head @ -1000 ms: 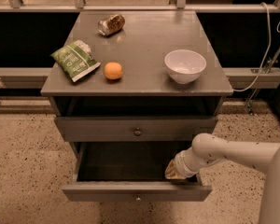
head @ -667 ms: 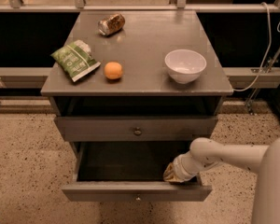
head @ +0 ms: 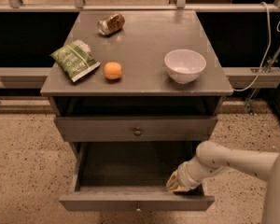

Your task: Open middle drawer

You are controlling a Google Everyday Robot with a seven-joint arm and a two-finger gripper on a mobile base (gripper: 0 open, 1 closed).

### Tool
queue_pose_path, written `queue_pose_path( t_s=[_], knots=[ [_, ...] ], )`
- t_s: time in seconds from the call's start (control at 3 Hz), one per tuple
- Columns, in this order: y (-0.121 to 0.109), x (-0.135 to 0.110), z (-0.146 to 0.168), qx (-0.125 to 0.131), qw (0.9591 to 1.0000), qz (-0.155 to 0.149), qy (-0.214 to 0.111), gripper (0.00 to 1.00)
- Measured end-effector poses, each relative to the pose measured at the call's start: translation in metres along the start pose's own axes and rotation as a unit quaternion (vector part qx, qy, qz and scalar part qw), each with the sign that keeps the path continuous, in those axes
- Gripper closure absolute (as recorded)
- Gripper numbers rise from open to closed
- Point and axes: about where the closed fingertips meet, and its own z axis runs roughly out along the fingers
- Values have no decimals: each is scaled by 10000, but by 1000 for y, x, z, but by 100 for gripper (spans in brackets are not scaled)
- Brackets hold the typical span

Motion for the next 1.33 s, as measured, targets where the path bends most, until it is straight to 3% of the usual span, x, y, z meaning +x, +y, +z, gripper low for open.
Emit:
queue_pose_path(
  t_s=[0.33, 1.0, 1.33],
  knots=[
    [30, -7, -10, -330, 9992, -102, -182, 100],
    [31, -7, -11, -379, 9990, -107, -197, 100],
    [30, -7, -11, -379, 9990, -107, -197, 74]
  ],
)
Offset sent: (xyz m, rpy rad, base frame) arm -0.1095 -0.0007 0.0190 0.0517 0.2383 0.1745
